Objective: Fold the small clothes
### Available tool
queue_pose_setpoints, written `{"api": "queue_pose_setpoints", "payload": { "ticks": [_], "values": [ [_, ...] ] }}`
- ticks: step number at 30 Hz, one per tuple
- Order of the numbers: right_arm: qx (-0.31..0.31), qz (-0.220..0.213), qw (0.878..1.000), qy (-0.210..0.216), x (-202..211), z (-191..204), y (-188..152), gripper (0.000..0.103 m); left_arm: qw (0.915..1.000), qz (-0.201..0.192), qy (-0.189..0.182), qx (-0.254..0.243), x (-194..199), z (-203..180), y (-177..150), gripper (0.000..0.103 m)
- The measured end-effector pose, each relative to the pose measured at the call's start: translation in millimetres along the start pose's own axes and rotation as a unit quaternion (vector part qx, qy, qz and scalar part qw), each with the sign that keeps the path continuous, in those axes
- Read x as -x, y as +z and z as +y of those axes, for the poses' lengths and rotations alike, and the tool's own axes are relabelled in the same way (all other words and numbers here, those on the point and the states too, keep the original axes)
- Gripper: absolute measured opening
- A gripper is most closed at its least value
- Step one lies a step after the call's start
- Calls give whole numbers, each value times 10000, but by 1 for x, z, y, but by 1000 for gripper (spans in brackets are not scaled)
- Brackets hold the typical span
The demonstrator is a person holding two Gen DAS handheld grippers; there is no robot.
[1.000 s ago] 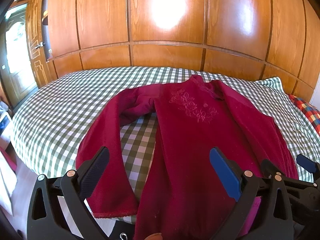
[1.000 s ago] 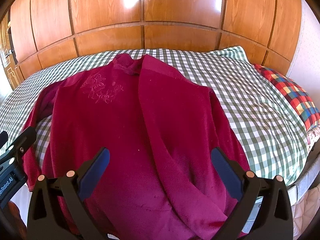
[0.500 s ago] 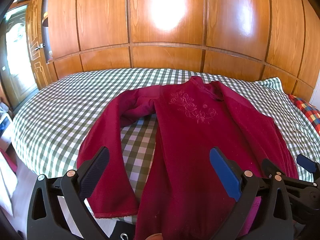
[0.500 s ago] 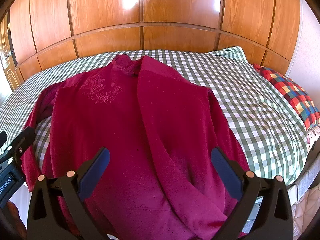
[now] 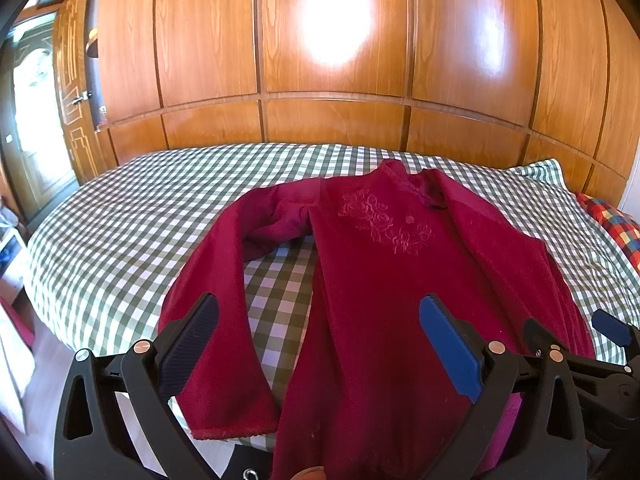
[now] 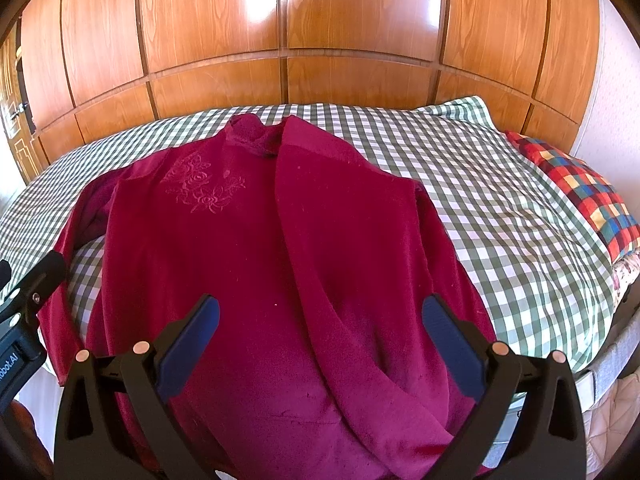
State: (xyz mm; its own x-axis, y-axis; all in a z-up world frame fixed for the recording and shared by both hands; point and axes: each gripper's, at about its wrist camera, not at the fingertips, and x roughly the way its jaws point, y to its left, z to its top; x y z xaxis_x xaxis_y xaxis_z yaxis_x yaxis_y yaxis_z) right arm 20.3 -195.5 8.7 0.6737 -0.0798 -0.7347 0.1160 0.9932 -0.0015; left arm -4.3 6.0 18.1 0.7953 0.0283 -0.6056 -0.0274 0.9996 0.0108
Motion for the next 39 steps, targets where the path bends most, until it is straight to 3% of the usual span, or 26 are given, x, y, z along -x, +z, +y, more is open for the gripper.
{"api": "queue_pose_setpoints", "payload": {
  "ticks": [23, 27, 29, 31, 33, 39],
  "values": [
    [-38, 64, 10000, 37, -8, -3, 1, 101, 9999, 108, -1, -28, -5, -2, -4, 99],
    [-37, 47, 9999, 87, -11, -6, 2, 100, 9997, 194, -137, -30, -10, 0, -5, 99],
    [-48, 25, 9999, 108, -13, -11, 5, 94, 9988, 236, -427, -6, -15, 4, -4, 99],
    [-122, 130, 9990, 408, -18, -19, 11, 71, 9978, 276, -595, 91, -20, 11, 1, 99],
    [-164, 309, 9974, 638, -27, -25, 19, 63, 9970, 297, -688, 205, -25, 21, 9, 99],
    [-69, 427, 9951, 893, -52, -28, 51, 61, 9985, 75, -513, 149, -44, 56, 46, 99]
  ]
}}
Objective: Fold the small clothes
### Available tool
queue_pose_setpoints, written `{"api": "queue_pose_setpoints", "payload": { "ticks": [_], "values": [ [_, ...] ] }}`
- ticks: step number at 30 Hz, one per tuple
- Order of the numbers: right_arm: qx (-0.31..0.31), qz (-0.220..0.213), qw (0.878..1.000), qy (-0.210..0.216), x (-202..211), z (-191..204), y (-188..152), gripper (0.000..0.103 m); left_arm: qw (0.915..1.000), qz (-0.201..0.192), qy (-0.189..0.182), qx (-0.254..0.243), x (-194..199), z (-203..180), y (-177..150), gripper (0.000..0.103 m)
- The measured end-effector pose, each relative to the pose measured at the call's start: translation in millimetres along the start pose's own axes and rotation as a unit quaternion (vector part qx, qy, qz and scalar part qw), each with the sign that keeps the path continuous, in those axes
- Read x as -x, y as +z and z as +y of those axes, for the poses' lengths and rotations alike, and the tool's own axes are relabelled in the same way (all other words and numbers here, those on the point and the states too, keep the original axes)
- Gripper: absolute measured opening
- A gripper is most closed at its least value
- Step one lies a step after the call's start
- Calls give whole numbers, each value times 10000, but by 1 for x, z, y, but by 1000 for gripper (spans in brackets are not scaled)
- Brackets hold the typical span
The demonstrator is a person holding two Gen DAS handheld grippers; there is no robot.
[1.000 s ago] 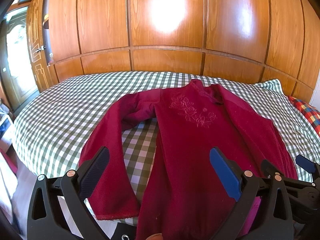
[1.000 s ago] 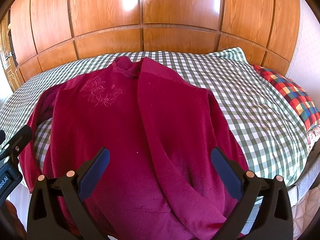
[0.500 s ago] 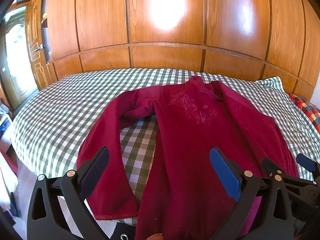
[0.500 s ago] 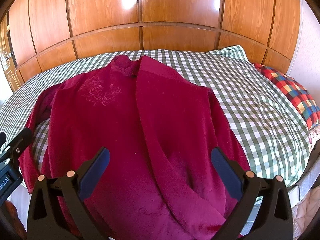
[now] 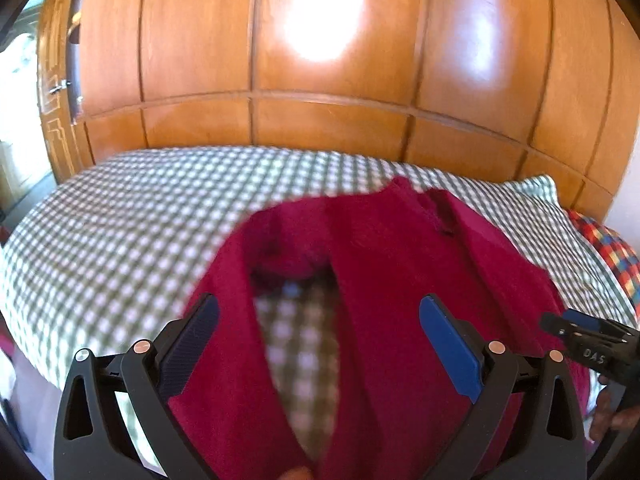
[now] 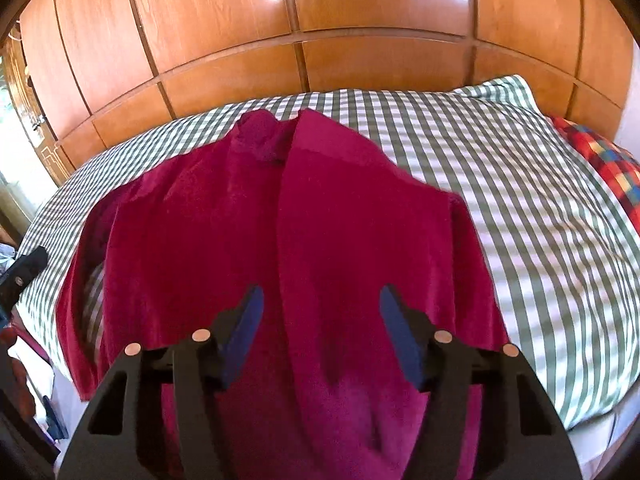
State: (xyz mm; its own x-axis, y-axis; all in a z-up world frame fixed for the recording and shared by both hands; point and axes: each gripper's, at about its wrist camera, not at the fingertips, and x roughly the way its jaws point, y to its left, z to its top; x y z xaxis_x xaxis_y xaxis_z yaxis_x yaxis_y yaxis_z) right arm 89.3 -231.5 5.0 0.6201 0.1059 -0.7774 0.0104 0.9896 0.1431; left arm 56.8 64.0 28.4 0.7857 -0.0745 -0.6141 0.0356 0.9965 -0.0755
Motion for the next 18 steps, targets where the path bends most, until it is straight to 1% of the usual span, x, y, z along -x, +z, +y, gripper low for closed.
{"api": "queue_pose_setpoints", "payload": {
  "ticks": [2, 3, 4, 5, 6, 8, 9, 11, 12, 13, 14, 15, 16, 17, 18],
  "values": [
    [-19, 39, 10000, 42, -11, -1, 14, 61, 10000, 67, 3, 45, -11, 11, 12, 99],
    [-35, 58, 10000, 69, -17, -1, 22, 61, 9999, 103, 26, 73, -19, 16, 21, 94],
    [-28, 103, 9999, 110, -27, 1, 33, 61, 9998, 166, -33, 78, -27, 19, 29, 88],
    [-24, 138, 9998, 126, -32, 2, 37, 61, 9995, 258, -165, 74, -34, 21, 35, 86],
    [-15, 253, 9996, 125, -46, 5, 44, 61, 9992, 334, -199, 59, -47, 21, 44, 83],
    [24, 459, 9989, 83, -68, 7, 51, 61, 9991, 385, -159, -98, -65, 20, 56, 78],
    [47, 533, 9986, -13, -80, 8, 54, 61, 9986, 449, -175, -232, -79, 17, 63, 75],
    [82, 658, 9977, -113, -100, 8, 62, 61, 9979, 524, -60, -374, -100, 13, 73, 74],
    [106, 709, 9973, -159, -108, 8, 65, 61, 9969, 609, -151, -475, -114, 8, 79, 74],
    [152, 726, 9970, -201, -113, 7, 68, 56, 9958, 689, -202, -568, -125, 3, 83, 74],
    [227, 725, 9968, -234, -117, 7, 71, 48, 9949, 735, -169, -675, -137, -2, 85, 74],
    [300, 719, 9967, -240, -120, 5, 74, 30, 9925, 837, -171, -873, -152, -10, 86, 73],
    [338, 715, 9967, -182, -119, 3, 76, 14, 9897, 982, -198, -1023, -166, -16, 85, 60],
    [346, 717, 9968, -115, -118, -2, 78, 8, 9848, 1290, -251, -1139, -187, -21, 82, 50],
    [326, 714, 9969, -47, -114, -8, 79, 5, 9808, 1535, -318, -1156, -201, -22, 79, 38]
  ]
}}
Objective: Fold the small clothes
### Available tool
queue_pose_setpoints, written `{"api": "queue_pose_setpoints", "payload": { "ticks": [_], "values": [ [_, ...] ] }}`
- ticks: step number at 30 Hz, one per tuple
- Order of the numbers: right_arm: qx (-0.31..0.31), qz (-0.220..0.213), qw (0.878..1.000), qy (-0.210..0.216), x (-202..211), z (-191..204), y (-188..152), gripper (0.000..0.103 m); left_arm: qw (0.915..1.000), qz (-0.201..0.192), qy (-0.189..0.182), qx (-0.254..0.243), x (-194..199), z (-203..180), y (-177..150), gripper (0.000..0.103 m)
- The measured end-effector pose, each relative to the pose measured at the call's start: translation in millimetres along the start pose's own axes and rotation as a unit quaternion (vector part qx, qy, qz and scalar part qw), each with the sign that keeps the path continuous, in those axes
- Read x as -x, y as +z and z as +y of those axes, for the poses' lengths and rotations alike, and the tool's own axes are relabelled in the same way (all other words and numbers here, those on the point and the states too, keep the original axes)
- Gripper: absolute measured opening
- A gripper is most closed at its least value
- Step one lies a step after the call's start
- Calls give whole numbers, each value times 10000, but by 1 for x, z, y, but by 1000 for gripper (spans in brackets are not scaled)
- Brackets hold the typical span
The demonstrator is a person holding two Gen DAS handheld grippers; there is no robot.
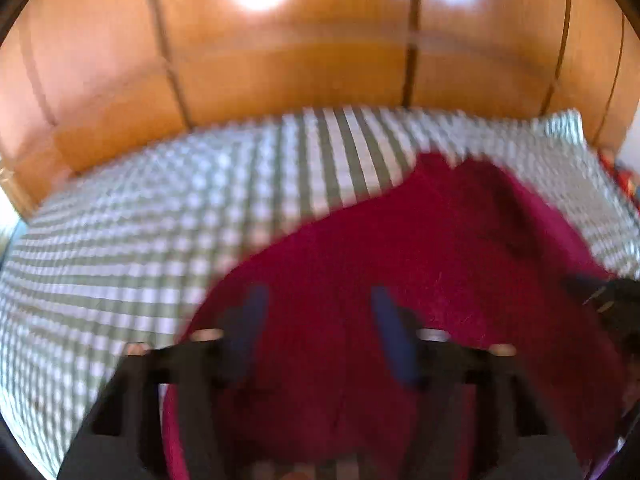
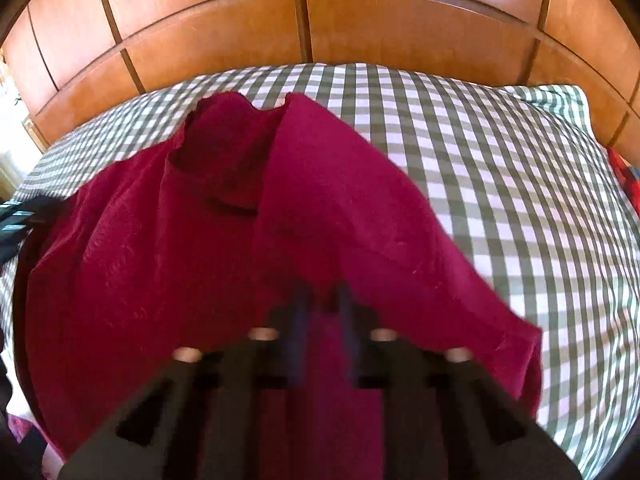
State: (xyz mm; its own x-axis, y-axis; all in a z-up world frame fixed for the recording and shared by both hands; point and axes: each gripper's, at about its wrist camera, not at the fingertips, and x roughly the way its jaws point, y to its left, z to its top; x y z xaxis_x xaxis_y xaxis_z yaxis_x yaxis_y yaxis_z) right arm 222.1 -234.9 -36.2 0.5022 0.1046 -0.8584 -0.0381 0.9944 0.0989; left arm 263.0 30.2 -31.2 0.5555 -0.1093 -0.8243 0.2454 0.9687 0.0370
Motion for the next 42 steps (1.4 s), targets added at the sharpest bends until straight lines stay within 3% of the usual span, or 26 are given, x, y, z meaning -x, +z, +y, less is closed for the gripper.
{"api": "queue_pose_setpoints", "payload": {
  "ticks": [3, 5, 8, 9, 14, 20, 23, 24, 25, 26, 27, 29, 34, 35, 37, 39, 42],
  "values": [
    [-68, -129, 9996, 256, 16, -17, 7, 4, 9992, 368, -109, 70, -31, 2, -4, 13],
    [-65, -312, 9992, 237, 31, -33, 13, 4, 9994, 274, -186, 136, -33, 3, -8, 8],
    [-52, -599, 9982, -41, 47, -55, 26, 3, 9996, -101, -12, 244, -26, 3, -9, 6],
    [39, -749, 9967, -321, 53, -64, 32, 3, 9992, -221, 54, 331, -23, 6, -7, 6],
    [-169, -955, 9902, -1006, 56, -106, 64, 3, 9977, -465, 344, 359, -31, 2, 26, 6],
    [-656, -917, 9865, -1189, 34, -145, 111, 2, 9940, -625, 757, 491, -52, -4, 84, 6],
    [-773, -749, 9888, -1035, 9, -152, 128, 5, 9963, -292, 574, 571, -66, -5, 102, 7],
    [-767, -751, 9889, -1031, 2, -154, 129, 20, 9964, -266, 574, 569, -66, -4, 102, 9],
    [-750, -719, 9891, -1047, -3, -155, 128, 58, 9967, -265, 453, 616, -63, -2, 99, 12],
    [-776, -708, 9890, -1045, -6, -157, 125, 74, 9968, -245, 256, 714, -60, 3, 96, 13],
    [-809, -765, 9884, -1034, -5, -160, 119, 86, 9960, -231, 120, 851, -54, 10, 92, 19],
    [-865, -752, 9879, -1046, -1, -165, 108, 86, 9938, -287, -100, 1072, -34, 27, 76, 24],
    [-1124, -595, 9912, -376, 44, -175, 38, 86, 9868, -384, -984, 1230, 27, 47, 2, 24],
    [-1192, -542, 9911, -236, 51, -173, 25, 84, 9864, -357, -1098, 1169, 37, 46, -15, 24],
    [-1283, -304, 9907, 325, 74, -165, -15, 69, 9848, -292, -1339, 1070, 61, 39, -59, 24],
    [-1279, -141, 9886, 779, 92, -146, -51, 63, 9852, -177, -1380, 1002, 75, 25, -93, 24],
    [-1160, 185, 9851, 1256, 103, -114, -95, 60, 9795, -62, -1683, 1109, 94, 9, -139, 24]
  ]
}}
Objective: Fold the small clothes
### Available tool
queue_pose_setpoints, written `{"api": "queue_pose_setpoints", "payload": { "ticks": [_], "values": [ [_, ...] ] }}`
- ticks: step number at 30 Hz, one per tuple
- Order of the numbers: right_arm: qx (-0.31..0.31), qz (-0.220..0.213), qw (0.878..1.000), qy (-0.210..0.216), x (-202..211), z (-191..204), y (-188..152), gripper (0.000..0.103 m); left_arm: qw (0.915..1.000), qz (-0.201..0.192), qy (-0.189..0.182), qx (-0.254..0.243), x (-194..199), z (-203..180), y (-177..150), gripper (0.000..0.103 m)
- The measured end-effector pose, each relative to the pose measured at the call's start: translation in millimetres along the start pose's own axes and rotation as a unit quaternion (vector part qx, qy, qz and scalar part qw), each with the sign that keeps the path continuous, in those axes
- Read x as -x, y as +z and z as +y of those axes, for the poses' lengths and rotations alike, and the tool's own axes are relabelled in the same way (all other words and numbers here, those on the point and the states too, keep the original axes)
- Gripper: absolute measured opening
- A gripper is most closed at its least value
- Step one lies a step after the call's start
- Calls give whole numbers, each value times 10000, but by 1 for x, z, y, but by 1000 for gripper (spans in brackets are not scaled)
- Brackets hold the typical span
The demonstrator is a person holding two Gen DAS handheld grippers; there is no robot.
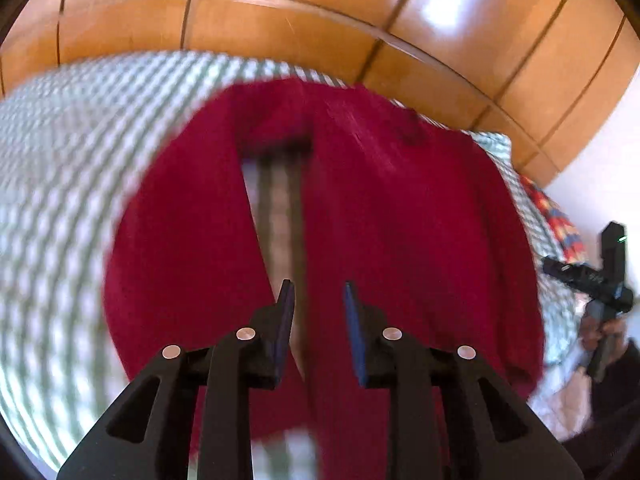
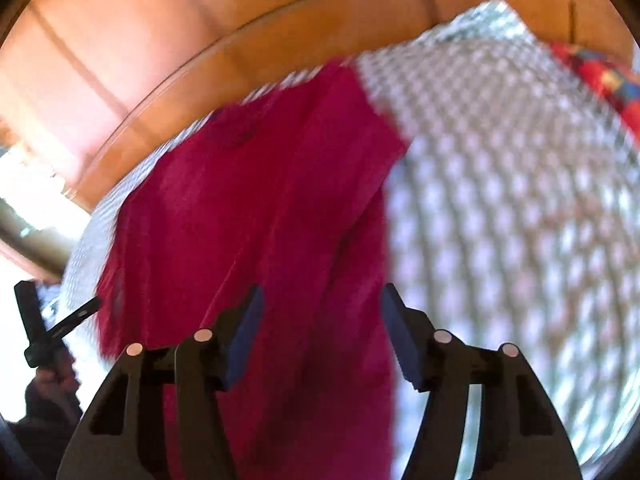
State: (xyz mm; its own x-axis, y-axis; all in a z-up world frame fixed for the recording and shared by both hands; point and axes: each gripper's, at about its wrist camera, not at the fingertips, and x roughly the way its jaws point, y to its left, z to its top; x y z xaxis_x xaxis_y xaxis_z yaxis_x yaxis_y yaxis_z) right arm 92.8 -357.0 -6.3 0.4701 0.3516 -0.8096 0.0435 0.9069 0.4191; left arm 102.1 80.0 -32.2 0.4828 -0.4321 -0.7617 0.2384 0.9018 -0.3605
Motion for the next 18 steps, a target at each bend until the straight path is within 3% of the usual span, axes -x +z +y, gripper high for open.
{"api": "queue_pose_setpoints", "payload": {
  "ticks": [2, 6, 7, 9, 13, 14, 16, 17, 18],
  "values": [
    [96, 190, 9998, -48, -5, 12, -25, 58, 10000, 39, -4, 0, 6, -5, -25, 24],
    [335, 313, 9987, -203, -22, 33, -54, 14, 9998, 196, -5, -82, 8, -14, -60, 24],
    [357, 288, 9986, -270, -24, 36, -56, 9, 9997, 231, -36, -68, 10, -14, -64, 24],
    [377, 152, 9987, -300, -17, 42, -55, 8, 9996, 242, -80, -78, 10, -17, -73, 24],
    [340, -513, 9969, -489, 37, 34, -43, 8, 9992, 282, -87, -262, 5, -23, -75, 24],
    [271, -753, 9945, -671, 55, 24, -36, 8, 9992, 296, -61, -258, 5, -21, -74, 24],
    [52, -1330, 9804, -1451, 93, -5, -19, 10, 9993, 294, -56, -239, 4, -20, -75, 24],
    [-238, -1583, 9698, -1842, 108, -26, -11, 15, 9993, 283, -55, -239, 3, -20, -75, 24],
    [-568, -1869, 9518, -2366, 125, -49, -4, 53, 9992, 298, -34, -271, 2, -21, -75, 24]
  ]
}}
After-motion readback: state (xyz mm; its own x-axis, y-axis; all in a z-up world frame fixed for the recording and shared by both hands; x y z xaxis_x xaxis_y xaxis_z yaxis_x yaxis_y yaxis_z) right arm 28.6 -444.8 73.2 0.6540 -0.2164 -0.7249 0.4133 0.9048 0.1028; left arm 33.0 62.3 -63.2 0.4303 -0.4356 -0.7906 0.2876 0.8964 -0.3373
